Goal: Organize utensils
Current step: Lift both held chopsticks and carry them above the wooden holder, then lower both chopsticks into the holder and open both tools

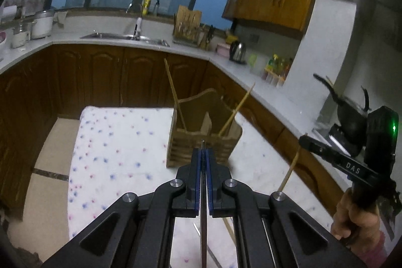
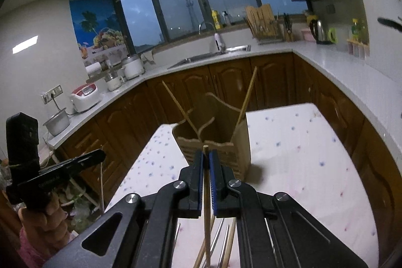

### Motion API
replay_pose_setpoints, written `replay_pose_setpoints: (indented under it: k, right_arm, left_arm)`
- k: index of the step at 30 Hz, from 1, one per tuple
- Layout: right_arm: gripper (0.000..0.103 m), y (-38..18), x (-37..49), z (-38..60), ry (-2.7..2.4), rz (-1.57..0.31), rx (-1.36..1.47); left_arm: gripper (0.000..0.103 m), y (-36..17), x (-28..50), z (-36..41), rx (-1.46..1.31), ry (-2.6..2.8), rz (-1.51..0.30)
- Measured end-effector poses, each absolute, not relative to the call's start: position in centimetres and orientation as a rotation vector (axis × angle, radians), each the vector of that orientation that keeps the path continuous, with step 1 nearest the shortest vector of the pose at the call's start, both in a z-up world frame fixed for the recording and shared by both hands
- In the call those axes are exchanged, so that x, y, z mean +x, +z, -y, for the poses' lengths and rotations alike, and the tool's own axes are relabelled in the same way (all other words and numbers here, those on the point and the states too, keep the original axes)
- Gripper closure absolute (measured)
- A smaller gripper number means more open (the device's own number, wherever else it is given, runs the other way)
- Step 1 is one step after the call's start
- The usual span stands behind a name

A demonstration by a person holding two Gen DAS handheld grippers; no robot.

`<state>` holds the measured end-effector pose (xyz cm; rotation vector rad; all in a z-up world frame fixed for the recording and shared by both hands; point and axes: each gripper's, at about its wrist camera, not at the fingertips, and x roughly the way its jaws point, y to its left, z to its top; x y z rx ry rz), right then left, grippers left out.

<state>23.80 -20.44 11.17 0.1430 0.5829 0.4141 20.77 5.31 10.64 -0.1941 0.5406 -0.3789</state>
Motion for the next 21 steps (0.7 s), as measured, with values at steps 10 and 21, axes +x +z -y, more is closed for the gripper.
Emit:
replay_pose_setpoints:
  k: [10,21]
  right_arm:
    - [0.098,13.1,24.7,20.6,0.413,-0.517,0.154]
    - [0.098,15.6,26.4,21.2,0.39,-0.432,0.166]
  left_arm:
    - [0.101,11.2,21.6,-5.4,-0.211,-0.341,-0.453]
    - [0.101,11.5,23.8,-5.4,-0.241,-0.286,-0.324]
